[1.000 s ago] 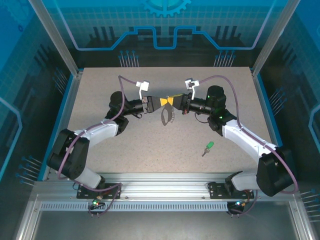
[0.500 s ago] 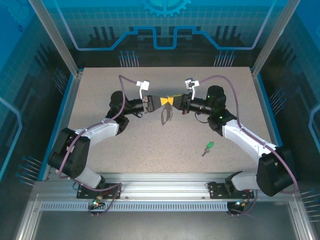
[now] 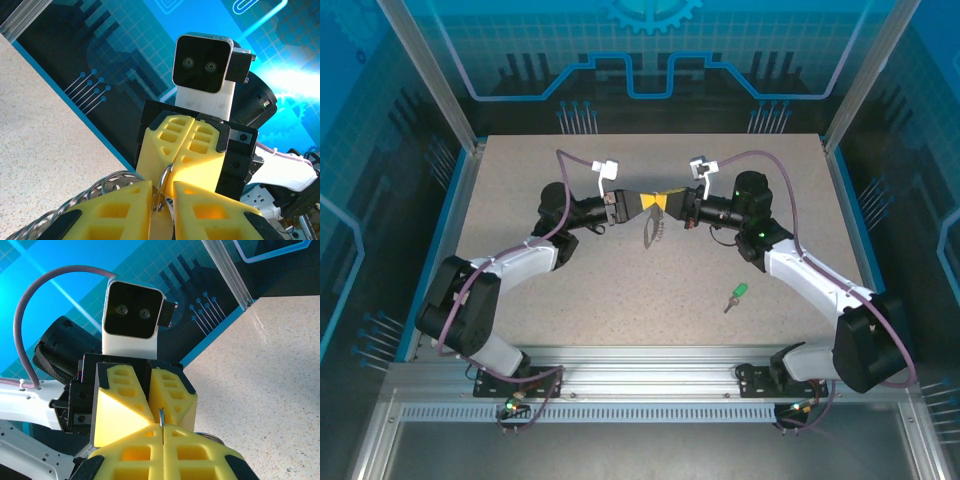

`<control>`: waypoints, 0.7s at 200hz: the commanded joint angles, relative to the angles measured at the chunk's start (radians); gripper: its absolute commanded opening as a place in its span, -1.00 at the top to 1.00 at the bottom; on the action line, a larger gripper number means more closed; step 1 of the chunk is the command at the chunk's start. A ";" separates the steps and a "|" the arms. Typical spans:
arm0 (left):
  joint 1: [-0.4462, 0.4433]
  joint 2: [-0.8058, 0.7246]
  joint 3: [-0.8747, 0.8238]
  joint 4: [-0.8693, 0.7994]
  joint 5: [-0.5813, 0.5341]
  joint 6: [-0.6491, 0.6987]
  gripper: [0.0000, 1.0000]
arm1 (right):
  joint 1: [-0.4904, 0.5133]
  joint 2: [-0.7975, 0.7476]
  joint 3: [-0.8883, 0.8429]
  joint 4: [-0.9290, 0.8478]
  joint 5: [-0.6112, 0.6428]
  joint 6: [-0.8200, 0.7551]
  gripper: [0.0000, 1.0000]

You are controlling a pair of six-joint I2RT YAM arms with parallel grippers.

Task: Put the keys on the keyring

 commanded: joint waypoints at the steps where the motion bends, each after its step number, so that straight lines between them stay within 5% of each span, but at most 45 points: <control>1: -0.010 0.015 0.027 0.054 -0.016 0.006 0.62 | 0.002 0.002 0.018 0.010 -0.022 -0.015 1.00; 70: -0.011 0.018 0.023 0.079 0.002 -0.003 1.00 | -0.001 0.002 0.021 0.012 -0.017 -0.013 1.00; 120: -0.018 0.018 0.014 0.115 0.011 0.014 1.00 | -0.003 0.001 0.024 0.010 -0.008 -0.002 1.00; 140: -0.018 0.013 0.004 0.126 0.002 0.032 1.00 | -0.019 -0.031 0.021 -0.033 0.023 0.003 0.37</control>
